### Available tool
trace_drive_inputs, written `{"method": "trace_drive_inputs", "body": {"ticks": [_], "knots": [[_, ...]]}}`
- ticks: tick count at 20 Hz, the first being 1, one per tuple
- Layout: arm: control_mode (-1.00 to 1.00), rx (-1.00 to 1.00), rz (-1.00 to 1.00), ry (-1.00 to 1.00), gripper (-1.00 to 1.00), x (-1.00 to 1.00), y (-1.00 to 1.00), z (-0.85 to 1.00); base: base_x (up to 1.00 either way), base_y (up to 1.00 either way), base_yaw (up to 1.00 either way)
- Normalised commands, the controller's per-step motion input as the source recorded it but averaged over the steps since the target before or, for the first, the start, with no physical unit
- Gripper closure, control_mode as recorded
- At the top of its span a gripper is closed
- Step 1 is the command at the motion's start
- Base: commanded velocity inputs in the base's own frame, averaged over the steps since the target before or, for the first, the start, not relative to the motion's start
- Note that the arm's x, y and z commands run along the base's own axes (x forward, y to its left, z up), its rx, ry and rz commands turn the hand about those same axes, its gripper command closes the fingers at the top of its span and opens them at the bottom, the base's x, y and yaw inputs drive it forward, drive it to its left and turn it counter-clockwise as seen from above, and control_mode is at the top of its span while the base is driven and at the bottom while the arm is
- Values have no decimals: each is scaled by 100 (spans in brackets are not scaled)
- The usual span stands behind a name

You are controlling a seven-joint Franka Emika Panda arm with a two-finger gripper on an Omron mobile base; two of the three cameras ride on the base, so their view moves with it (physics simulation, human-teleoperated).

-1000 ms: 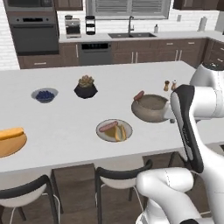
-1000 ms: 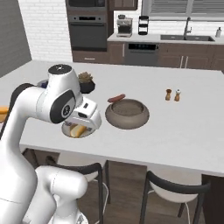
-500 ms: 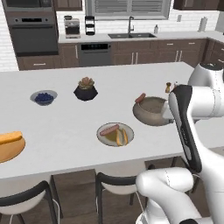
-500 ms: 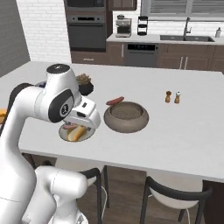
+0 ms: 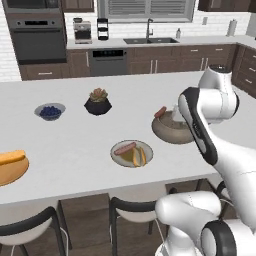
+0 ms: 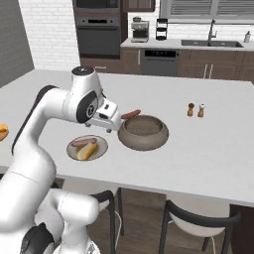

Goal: Place one bun and one sausage from the bowl on each plate.

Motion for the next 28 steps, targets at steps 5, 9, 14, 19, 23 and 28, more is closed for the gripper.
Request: {"method": "trace_drive_inputs", "body": {"ticks": [5,9,14,19,23,28], "knots": [[-100,7,0,0,-100,100,-1,0,0,0,0],[-100,4,0,0,-100,93,-8,-12,0,0,0],[-100,0,-3,-2,-100,67,-12,-26,0,0,0],[-100,0,-5,-9,-100,38,-8,-42,0,0,0],[-100,0,-1,-17,-100,32,0,-11,0,0,0],[-100,0,-1,-11,-100,46,0,-1,0,0,0]]}}
